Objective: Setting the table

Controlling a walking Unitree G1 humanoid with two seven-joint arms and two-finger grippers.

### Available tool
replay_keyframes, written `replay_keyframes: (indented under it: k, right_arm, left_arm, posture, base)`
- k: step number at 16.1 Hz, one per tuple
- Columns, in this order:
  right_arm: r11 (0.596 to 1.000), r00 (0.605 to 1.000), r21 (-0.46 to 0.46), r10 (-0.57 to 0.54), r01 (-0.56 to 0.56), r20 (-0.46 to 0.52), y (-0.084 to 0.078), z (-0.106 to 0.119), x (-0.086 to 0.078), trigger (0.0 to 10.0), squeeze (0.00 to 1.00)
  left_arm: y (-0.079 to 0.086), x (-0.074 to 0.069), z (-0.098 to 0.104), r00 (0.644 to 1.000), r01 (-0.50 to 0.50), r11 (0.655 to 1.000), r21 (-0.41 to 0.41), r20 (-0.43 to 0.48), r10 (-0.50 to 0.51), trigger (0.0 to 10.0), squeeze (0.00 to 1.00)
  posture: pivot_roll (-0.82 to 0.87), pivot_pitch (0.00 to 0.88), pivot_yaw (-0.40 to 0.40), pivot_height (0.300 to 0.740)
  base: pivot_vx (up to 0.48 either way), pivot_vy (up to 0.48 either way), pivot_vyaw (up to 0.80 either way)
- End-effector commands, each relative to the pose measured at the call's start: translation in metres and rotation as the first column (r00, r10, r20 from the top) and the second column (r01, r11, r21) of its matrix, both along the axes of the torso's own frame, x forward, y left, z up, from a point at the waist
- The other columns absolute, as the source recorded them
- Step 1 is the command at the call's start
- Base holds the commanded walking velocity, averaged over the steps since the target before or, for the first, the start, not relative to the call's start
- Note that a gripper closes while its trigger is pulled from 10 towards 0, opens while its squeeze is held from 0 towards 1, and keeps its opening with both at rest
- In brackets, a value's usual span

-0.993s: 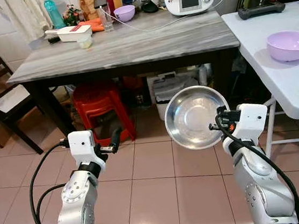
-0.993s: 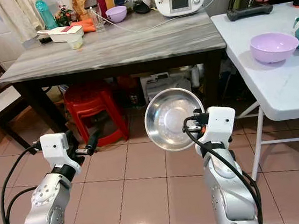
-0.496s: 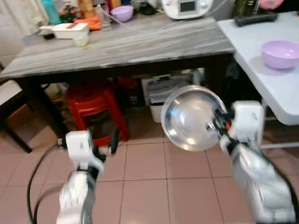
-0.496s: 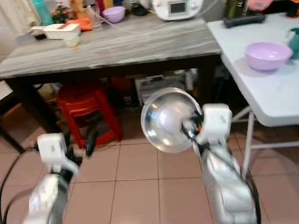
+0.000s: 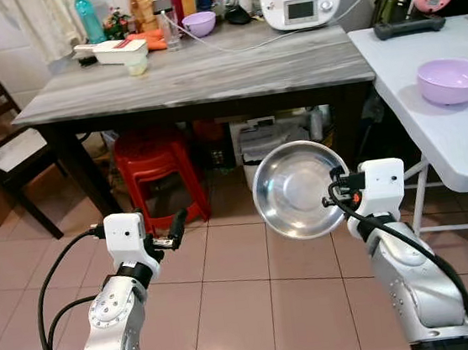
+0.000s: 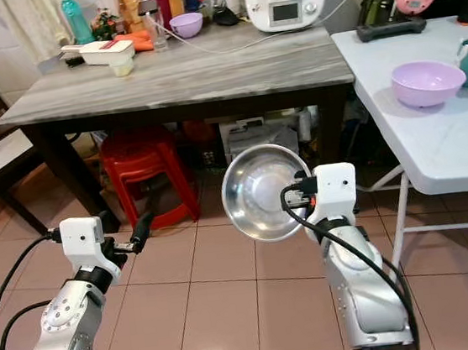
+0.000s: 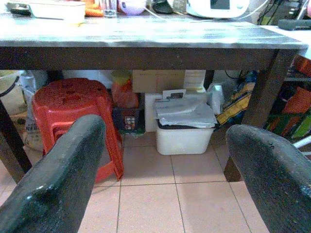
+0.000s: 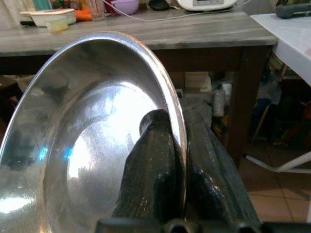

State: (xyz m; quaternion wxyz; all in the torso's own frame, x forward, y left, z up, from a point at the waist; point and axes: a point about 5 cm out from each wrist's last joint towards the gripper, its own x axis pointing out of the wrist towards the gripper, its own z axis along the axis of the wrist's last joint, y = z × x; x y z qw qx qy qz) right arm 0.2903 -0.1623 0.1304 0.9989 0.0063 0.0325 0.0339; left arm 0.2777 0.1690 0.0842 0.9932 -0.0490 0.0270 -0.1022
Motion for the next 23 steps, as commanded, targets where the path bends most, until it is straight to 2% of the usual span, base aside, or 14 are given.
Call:
replay_keyframes:
  k: [1, 4, 7, 9, 10, 13, 16, 17, 21, 23]
  right_arm:
    - [1.000, 1.000, -0.012, 0.005, -0.005, -0.009, 0.003, 0.005, 0.006, 10.0, 0.00]
    - [0.997, 0.998, -0.069, -0.033, 0.030, -0.046, -0.001, -0.004, 0.006, 10.0, 0.00]
    - [0.999, 0.999, -0.031, 0.015, -0.016, -0.050, 0.018, -0.012, 0.000, 10.0, 0.00]
    - [1.000, 1.000, 0.015, -0.001, 0.001, -0.017, 0.025, -0.009, -0.002, 10.0, 0.00]
    - [1.000, 1.000, 0.005, -0.010, 0.010, 0.009, 0.026, -0.006, -0.003, 10.0, 0.00]
    - [0.993, 0.993, 0.006, -0.116, 0.116, 0.018, 0.014, -0.009, -0.011, 10.0, 0.00]
    - [0.987, 0.987, -0.003, -0.159, 0.159, -0.026, -0.003, -0.015, -0.023, 10.0, 0.00]
    - [0.987, 0.987, -0.024, -0.157, 0.156, -0.034, -0.008, -0.016, -0.025, 10.0, 0.00]
    - [0.988, 0.987, -0.058, -0.147, 0.143, -0.058, -0.014, -0.013, -0.021, 10.0, 0.00]
    - [0.989, 0.990, -0.058, -0.136, 0.133, -0.039, -0.013, -0.011, -0.014, 10.0, 0.00]
  left_arm:
    - [0.005, -0.003, 0.002, 1.000, 0.005, 1.000, 0.026, -0.006, -0.005, 10.0, 0.00]
    - [0.002, -0.008, -0.003, 1.000, 0.016, 1.000, 0.023, -0.027, -0.015, 10.0, 0.00]
    - [-0.003, -0.013, -0.006, 0.999, 0.001, 1.000, 0.003, -0.035, 0.000, 10.0, 0.00]
    - [0.001, -0.016, -0.007, 0.998, -0.036, 0.999, -0.010, -0.043, 0.035, 10.0, 0.00]
    - [0.003, -0.020, -0.011, 0.998, -0.044, 0.999, -0.009, -0.055, 0.044, 10.0, 0.00]
    - [0.008, -0.031, -0.019, 0.995, -0.059, 0.998, 0.004, -0.080, 0.059, 10.0, 0.00]
    - [0.003, -0.035, -0.022, 0.994, -0.066, 0.998, -0.010, -0.089, 0.065, 10.0, 0.00]
    - [-0.001, -0.036, -0.025, 0.993, -0.077, 0.997, -0.025, -0.090, 0.075, 10.0, 0.00]
    - [-0.014, -0.034, -0.028, 0.992, -0.103, 0.992, -0.070, -0.087, 0.097, 10.0, 0.00]
    - [-0.015, -0.026, -0.024, 0.994, -0.093, 0.993, -0.068, -0.069, 0.088, 10.0, 0.00]
  posture:
    - [-0.05, 0.000, 0.119, 0.740]
    - [-0.02, 0.000, 0.106, 0.740]
    - [0.00, 0.000, 0.112, 0.740]
    - [0.02, 0.000, 0.105, 0.740]
    - [0.02, 0.000, 0.100, 0.740]
    - [0.02, 0.000, 0.085, 0.740]
    - [0.00, 0.000, 0.035, 0.740]
    - [-0.02, 0.000, -0.009, 0.740]
    - [-0.04, 0.000, -0.076, 0.740]
    - [-0.04, 0.000, -0.033, 0.740]
  base:
    - [0.000, 0.000, 0.00]
    - [0.000, 0.000, 0.00]
    - [0.000, 0.000, 0.00]
    - [0.000, 0.000, 0.00]
    - [0.000, 0.000, 0.00]
    - [0.000, 0.000, 0.00]
    - [0.000, 0.000, 0.00]
    - [0.000, 0.000, 0.00]
    - [0.000, 0.000, 0.00]
    - [0.000, 0.000, 0.00]
